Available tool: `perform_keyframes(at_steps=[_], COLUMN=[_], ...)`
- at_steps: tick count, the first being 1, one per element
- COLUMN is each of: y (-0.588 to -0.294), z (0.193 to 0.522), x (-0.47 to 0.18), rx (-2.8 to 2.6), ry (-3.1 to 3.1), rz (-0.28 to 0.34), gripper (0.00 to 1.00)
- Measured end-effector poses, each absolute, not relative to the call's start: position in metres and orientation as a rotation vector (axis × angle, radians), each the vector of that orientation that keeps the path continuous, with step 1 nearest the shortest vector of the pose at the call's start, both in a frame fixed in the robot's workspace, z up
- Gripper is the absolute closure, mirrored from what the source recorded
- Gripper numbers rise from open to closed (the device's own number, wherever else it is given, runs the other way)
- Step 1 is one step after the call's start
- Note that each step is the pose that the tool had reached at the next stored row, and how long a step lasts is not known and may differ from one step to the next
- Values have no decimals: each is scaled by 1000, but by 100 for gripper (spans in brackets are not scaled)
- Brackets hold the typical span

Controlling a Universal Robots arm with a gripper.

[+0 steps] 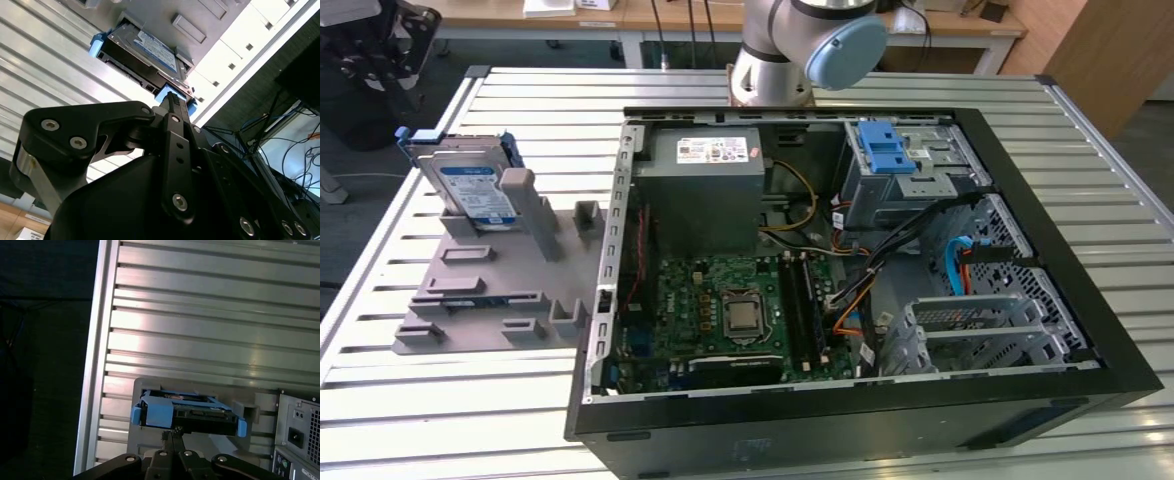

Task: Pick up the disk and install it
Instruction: 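Pick up the disk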

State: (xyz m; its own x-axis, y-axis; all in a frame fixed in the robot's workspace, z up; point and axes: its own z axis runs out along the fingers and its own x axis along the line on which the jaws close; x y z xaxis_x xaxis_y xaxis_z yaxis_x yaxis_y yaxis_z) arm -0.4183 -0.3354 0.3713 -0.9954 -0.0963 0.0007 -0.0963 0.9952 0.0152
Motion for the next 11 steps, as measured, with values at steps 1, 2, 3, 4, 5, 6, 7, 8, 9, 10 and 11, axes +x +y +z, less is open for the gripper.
perform_keyframes(at_steps=[1, 2, 3, 4, 5, 6, 7, 8, 9, 10, 11], y=[-335, -335, -335, -335, -335, -335, -335, -335, -335, -335, -335], z=[371, 371, 371, 371, 371, 371, 371, 371, 371, 371, 371], x=[-418, -418, -418, -418, -418, -418, -418, -418, -418, -418, -418], rx=[155, 159, 163, 167, 172, 176, 180, 184, 188, 192, 196], ry=[-3136, -3136, -3136, -3135, -3135, -3135, -3135, -3135, -3134, -3134, -3134], rz=[-24, -24, -24, -24, -24, -24, -24, -24, -24, -24, -24], gripper=[89, 89, 89, 89, 89, 89, 89, 89, 89, 89, 89])
